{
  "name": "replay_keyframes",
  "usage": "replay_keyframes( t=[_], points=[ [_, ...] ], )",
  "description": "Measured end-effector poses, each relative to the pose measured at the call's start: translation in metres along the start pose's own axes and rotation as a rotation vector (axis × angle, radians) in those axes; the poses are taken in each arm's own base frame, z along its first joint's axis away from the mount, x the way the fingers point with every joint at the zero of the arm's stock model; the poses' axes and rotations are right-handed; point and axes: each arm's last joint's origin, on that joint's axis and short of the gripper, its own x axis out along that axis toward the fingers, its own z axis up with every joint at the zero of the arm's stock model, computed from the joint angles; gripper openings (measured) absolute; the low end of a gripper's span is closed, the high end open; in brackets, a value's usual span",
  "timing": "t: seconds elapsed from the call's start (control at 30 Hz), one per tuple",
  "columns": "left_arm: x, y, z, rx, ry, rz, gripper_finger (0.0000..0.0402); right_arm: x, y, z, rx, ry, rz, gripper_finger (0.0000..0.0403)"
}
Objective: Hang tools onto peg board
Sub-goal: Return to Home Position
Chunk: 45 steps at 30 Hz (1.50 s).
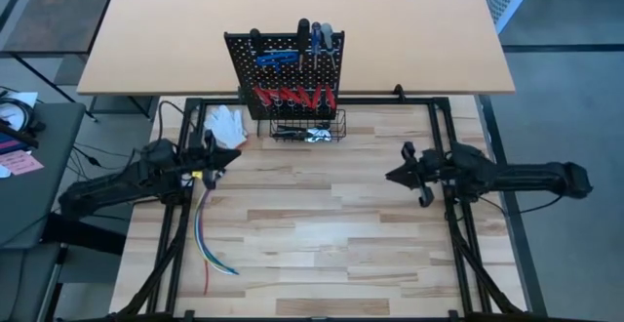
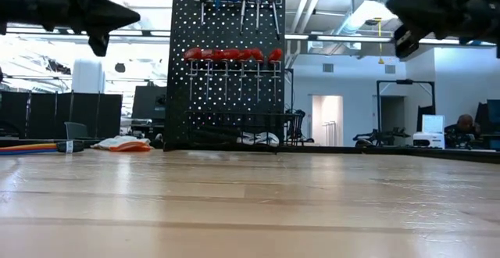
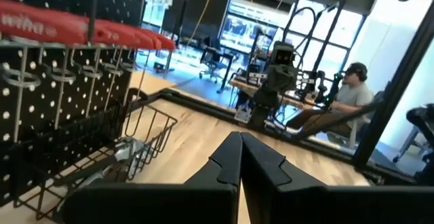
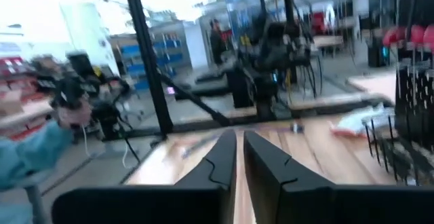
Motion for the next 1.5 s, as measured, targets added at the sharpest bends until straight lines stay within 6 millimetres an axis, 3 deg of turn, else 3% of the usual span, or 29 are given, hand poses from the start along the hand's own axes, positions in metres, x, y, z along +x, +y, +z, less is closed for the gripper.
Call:
replay_keyframes(
  t=[0.23, 0.37, 0.67, 1.2, 1.5],
  points=[
    [0.002, 0.005, -0.033, 0.053, -0.004, -0.04, 0.0, -0.006, 0.01, -0.005, -0.066, -0.035, 0.083, 0.0011],
    [0.003, 0.003, -0.039, 0.135, 0.028, -0.055, 0.0, -0.006, 0.016, -0.006, -0.144, -0.03, 0.142, 0.0011],
    [0.002, 0.0, -0.041, 0.028, 0.052, -0.097, 0.0, -0.005, 0.019, -0.009, -0.166, -0.012, 0.164, 0.0011],
    [0.002, 0.002, -0.048, 0.028, 0.116, -0.065, 0.0, -0.006, 0.016, -0.02, -0.145, 0.102, 0.147, 0.0012],
    [0.001, -0.002, -0.048, 0.025, 0.112, -0.093, 0.0, -0.017, 0.019, -0.028, -0.127, 0.177, 0.173, 0.0012]
  ],
)
